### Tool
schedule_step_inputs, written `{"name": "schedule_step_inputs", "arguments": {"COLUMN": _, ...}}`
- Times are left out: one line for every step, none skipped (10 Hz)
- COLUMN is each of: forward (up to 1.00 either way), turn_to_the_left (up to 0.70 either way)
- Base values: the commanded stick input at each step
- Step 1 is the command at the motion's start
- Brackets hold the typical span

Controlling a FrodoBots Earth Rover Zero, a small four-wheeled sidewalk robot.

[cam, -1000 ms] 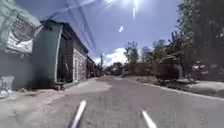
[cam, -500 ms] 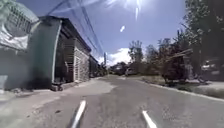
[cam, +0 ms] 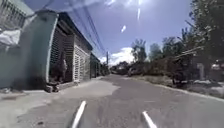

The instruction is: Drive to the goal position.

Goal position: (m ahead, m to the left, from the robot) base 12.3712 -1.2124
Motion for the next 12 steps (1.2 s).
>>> {"name": "schedule_step_inputs", "arguments": {"forward": 1.0, "turn_to_the_left": -0.19}}
{"name": "schedule_step_inputs", "arguments": {"forward": 1.0, "turn_to_the_left": -0.12}}
{"name": "schedule_step_inputs", "arguments": {"forward": 1.0, "turn_to_the_left": -0.31}}
{"name": "schedule_step_inputs", "arguments": {"forward": 1.0, "turn_to_the_left": -0.31}}
{"name": "schedule_step_inputs", "arguments": {"forward": 1.0, "turn_to_the_left": -0.32}}
{"name": "schedule_step_inputs", "arguments": {"forward": 1.0, "turn_to_the_left": -0.19}}
{"name": "schedule_step_inputs", "arguments": {"forward": 1.0, "turn_to_the_left": -0.03}}
{"name": "schedule_step_inputs", "arguments": {"forward": 1.0, "turn_to_the_left": 0.0}}
{"name": "schedule_step_inputs", "arguments": {"forward": 1.0, "turn_to_the_left": 0.0}}
{"name": "schedule_step_inputs", "arguments": {"forward": 1.0, "turn_to_the_left": 0.09}}
{"name": "schedule_step_inputs", "arguments": {"forward": 1.0, "turn_to_the_left": 0.0}}
{"name": "schedule_step_inputs", "arguments": {"forward": 1.0, "turn_to_the_left": 0.0}}
